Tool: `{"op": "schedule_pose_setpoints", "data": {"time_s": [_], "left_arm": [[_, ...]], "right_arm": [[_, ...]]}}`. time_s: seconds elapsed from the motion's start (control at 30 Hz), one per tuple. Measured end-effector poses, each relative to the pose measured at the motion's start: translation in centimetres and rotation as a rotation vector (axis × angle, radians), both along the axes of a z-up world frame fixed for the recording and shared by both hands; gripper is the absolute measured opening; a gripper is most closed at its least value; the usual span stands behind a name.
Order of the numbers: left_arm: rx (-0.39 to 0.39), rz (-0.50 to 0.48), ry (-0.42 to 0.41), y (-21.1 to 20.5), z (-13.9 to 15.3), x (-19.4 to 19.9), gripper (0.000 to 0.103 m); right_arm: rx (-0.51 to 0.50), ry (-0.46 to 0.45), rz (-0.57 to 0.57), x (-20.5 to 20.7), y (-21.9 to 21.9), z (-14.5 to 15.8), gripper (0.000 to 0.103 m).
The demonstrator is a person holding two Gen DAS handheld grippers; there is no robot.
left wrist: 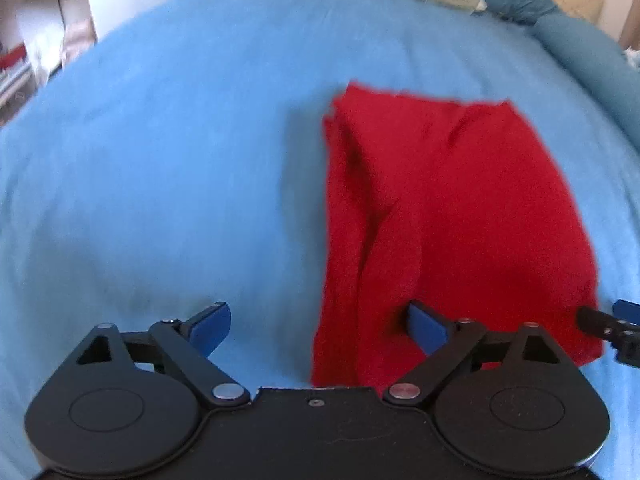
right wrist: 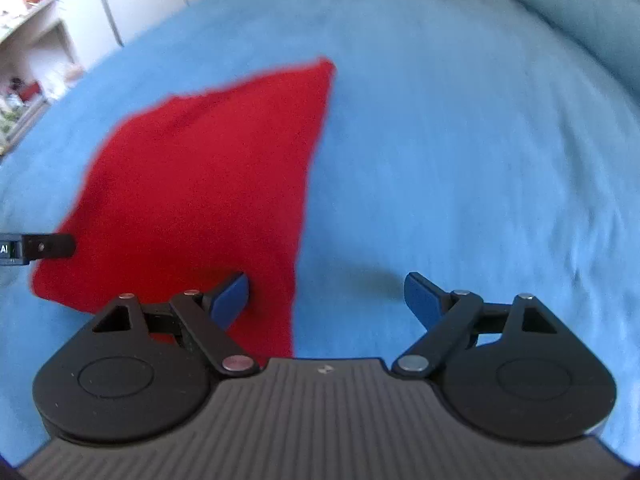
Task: Fold small clothes
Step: 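Move both open grippers to the edge of the folded bundle, then close both grippers on the bundle edge and lift it slightly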
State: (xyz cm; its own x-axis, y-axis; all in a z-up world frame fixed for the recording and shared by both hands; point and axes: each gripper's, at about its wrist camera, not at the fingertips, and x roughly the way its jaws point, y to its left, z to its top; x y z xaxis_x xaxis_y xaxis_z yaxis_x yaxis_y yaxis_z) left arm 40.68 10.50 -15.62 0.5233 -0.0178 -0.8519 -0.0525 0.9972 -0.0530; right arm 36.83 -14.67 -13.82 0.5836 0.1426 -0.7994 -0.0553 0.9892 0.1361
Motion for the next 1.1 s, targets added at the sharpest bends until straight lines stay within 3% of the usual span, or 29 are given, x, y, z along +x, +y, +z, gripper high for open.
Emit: {"op": "schedule_pose_setpoints", "data": {"time_s": [0.17,0.3,0.37,0.47,0.6,0.73,0.93,1.0,1.07,1.1], "left_arm": [[-0.010,-0.018,0.002,0.7,-0.1,-0.2,0.097],[-0.040,-0.047,-0.062,1.2,3.8,0.4,0.098],[-0.090,-0.088,-0.064,1.4,5.4,2.0,0.103],[-0.203,-0.111,0.018,2.2,5.3,5.2,0.103],[-0.329,-0.070,0.087,2.9,2.8,8.4,0.101],[-0.341,-0.076,0.120,2.2,0.9,10.2,0.090],[-0.313,-0.128,0.101,1.3,0.0,11.0,0.089],[-0.306,-0.143,0.098,1.3,-0.1,11.3,0.084],[-0.316,-0.168,0.096,1.1,0.0,11.3,0.056],[-0.335,-0.177,0.100,1.0,0.1,11.3,0.046]], "right_arm": [[-0.003,0.011,0.042,0.3,-0.5,0.7,0.101],[0.059,-0.035,0.079,1.6,-1.5,4.2,0.102],[0.116,-0.024,0.105,3.3,-2.0,5.9,0.102],[0.185,0.044,0.115,6.9,-1.8,6.9,0.103],[0.274,0.140,0.084,10.9,-1.4,5.1,0.102],[0.375,0.210,0.023,13.2,-1.1,2.0,0.099],[0.418,0.240,0.031,15.1,0.0,-0.5,0.087],[0.426,0.238,0.052,14.8,0.4,-0.4,0.077],[0.406,0.228,0.077,15.0,0.8,-0.3,0.070],[0.402,0.223,0.083,15.1,0.8,-0.2,0.062]]}}
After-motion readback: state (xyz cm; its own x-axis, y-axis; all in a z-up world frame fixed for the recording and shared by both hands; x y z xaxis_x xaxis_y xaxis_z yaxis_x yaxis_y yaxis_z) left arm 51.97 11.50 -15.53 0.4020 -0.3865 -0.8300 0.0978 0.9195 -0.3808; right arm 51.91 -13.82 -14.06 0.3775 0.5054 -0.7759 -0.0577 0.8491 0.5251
